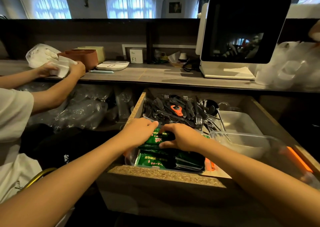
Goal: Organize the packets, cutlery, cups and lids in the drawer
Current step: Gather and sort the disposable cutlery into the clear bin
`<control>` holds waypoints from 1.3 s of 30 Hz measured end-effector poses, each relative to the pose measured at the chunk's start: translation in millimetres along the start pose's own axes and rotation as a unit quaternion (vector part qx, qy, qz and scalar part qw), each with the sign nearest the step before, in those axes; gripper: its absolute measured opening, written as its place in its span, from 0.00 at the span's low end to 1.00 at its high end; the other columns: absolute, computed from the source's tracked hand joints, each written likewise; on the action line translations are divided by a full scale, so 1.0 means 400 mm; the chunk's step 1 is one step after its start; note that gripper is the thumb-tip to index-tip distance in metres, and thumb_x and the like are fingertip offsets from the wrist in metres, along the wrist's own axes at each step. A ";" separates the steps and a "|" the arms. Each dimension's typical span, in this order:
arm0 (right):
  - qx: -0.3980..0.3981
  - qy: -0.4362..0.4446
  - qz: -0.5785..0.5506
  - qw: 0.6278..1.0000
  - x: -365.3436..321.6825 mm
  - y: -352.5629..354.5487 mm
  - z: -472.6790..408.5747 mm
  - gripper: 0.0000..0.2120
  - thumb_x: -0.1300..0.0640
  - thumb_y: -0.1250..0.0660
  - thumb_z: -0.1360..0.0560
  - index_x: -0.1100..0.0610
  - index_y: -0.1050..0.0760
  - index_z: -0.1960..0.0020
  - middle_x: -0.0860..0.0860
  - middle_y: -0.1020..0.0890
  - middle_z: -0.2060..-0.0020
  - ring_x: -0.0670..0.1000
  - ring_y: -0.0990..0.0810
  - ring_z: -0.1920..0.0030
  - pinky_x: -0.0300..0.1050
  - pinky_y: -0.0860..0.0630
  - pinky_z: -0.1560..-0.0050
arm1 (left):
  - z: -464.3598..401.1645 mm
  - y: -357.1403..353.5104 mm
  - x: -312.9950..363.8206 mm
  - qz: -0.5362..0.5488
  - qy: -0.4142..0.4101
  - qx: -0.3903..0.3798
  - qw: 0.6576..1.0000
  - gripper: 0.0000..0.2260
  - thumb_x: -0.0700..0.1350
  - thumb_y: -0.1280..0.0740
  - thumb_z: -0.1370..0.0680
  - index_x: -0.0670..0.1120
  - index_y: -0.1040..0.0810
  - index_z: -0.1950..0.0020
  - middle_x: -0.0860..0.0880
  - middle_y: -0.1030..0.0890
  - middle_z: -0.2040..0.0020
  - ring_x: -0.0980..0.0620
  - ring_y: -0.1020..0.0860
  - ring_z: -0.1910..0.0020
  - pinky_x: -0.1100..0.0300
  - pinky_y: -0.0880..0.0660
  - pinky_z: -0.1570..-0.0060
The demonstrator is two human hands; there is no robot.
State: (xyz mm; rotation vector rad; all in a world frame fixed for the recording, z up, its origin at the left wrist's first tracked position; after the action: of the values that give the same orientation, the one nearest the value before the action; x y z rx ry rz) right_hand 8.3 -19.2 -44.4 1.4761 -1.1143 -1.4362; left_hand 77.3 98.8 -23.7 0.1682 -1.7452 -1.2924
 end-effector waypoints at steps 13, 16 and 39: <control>0.298 -0.114 -0.446 0.836 0.155 0.237 0.106 0.08 0.53 0.38 0.19 0.51 0.24 0.42 0.50 0.18 0.54 0.49 0.19 0.53 0.48 0.21 0.52 | -0.035 -0.003 0.202 0.295 -0.072 0.054 0.951 0.17 0.53 0.47 0.14 0.48 0.21 0.43 0.47 0.19 0.44 0.49 0.21 0.50 0.46 0.21 0.49; 0.335 -0.148 -0.441 0.820 0.240 0.277 0.145 0.07 0.53 0.40 0.18 0.51 0.27 0.42 0.52 0.20 0.55 0.51 0.20 0.55 0.47 0.22 0.56 | -0.078 -0.056 0.284 0.381 -0.068 0.014 0.922 0.16 0.52 0.47 0.14 0.48 0.21 0.47 0.46 0.20 0.47 0.48 0.22 0.51 0.49 0.21 0.51; -0.062 -0.333 -0.394 0.854 0.691 0.050 0.136 0.20 0.47 0.39 0.20 0.58 0.28 0.34 0.56 0.20 0.43 0.56 0.21 0.41 0.50 0.26 0.37 | -0.292 -0.338 0.350 0.295 -0.062 -0.058 0.952 0.15 0.52 0.47 0.14 0.51 0.20 0.46 0.50 0.18 0.45 0.53 0.21 0.42 0.52 0.26 0.36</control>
State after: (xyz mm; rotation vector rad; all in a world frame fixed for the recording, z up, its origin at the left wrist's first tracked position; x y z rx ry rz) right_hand -53.5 -285.3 -115.6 1.4357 -0.7549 -2.6911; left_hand 31.4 -122.0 -49.0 -0.4805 -1.6390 -0.9652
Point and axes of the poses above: each hand's wrist, its own z-axis away from the middle knuckle, its own y-axis out of the back of the hand, x = y × z, the point moved 7 cm from there along -z, towards the middle knuckle
